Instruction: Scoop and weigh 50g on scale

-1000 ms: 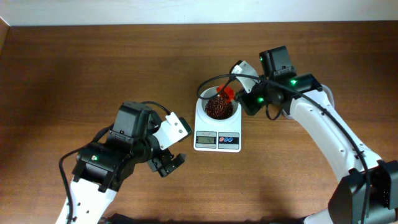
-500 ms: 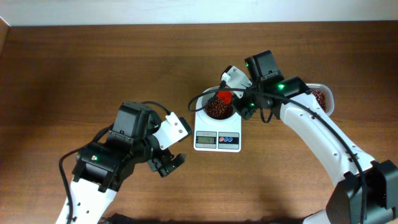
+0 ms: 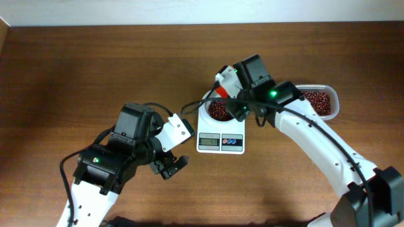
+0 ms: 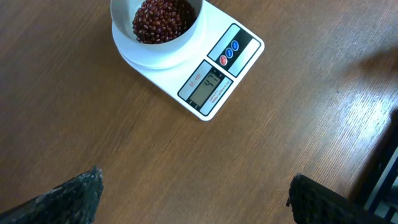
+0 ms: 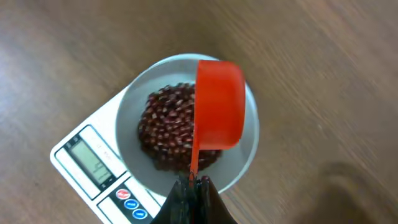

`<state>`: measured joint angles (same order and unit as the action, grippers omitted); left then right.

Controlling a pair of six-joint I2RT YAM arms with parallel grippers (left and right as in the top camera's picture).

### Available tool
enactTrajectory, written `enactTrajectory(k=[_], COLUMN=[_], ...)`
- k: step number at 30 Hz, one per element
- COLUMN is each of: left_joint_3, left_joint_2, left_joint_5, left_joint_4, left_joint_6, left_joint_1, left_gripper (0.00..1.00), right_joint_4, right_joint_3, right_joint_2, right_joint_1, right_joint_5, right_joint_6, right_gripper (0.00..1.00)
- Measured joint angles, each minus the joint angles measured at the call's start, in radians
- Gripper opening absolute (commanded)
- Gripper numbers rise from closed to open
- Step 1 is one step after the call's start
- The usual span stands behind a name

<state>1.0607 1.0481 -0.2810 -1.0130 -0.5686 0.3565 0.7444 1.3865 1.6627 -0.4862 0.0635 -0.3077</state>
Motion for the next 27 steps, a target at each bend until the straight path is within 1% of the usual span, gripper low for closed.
enactTrajectory(k=[2, 4, 5, 6, 7, 8, 9, 10, 11, 13, 17, 18, 24, 27], left_joint_3=[0.000, 0.000, 0.000, 0.000, 0.000, 0.000, 0.000, 0.000, 0.000, 0.000, 0.000, 0.000, 0.000, 0.000], left_joint_2=[0.000, 0.000, 0.000, 0.000, 0.000, 0.000, 0.000, 0.000, 0.000, 0.000, 0.000, 0.001, 0.001, 0.001], left_joint_5=[0.000, 0.000, 0.000, 0.000, 0.000, 0.000, 0.000, 0.000, 0.000, 0.000, 0.000, 0.000, 0.000, 0.000], left_joint_4=[0.000, 0.000, 0.000, 0.000, 0.001, 0.000, 0.000, 0.000, 0.000, 0.000, 0.000, 0.000, 0.000, 0.000], left_joint_6=[0.000, 0.000, 0.000, 0.000, 0.000, 0.000, 0.000, 0.000, 0.000, 0.000, 0.000, 0.000, 0.000, 0.000], left_joint_1=[0.000, 0.000, 0.000, 0.000, 0.000, 0.000, 0.000, 0.000, 0.000, 0.000, 0.000, 0.000, 0.000, 0.000], left_gripper=[0.99, 0.99, 0.99, 0.99, 0.99, 0.99, 0.99, 0.99, 0.99, 0.99, 0.99, 0.99, 0.99, 0.99], right_joint_4=[0.003, 0.104, 0.187, 0.266, 0.313, 0.342, 0.343, 0.344, 0.342, 0.307, 0.197, 0.207, 0.259, 0.281], right_joint_3=[0.027, 0.049, 0.060, 0.061, 0.063, 0.062, 0.062, 0.062, 0.059, 0.025, 0.019, 0.018, 0.019, 0.019], right_joint_2=[-0.050, -0.157, -0.184, -0.206, -0.203, -0.201, -0.199, -0.196, -0.184, -0.101, 0.085, 0.115, 0.140, 0.140], right_joint_1=[0.041, 0.122, 0.175, 0.296, 0.361, 0.417, 0.526, 0.558, 0.582, 0.607, 0.607, 0.607, 0.615, 0.696], right_joint_5=[0.000, -0.008, -0.028, -0.054, -0.056, -0.060, -0.071, -0.074, -0.074, -0.074, -0.074, -0.068, 0.124, 0.239], right_joint_6=[0.035, 0.051, 0.091, 0.118, 0.145, 0.167, 0.201, 0.211, 0.219, 0.227, 0.230, 0.231, 0.235, 0.238], right_gripper=[0.04, 0.04, 0.04, 0.04, 0.04, 0.04, 0.04, 0.04, 0.04, 0.04, 0.04, 0.04, 0.04, 0.04])
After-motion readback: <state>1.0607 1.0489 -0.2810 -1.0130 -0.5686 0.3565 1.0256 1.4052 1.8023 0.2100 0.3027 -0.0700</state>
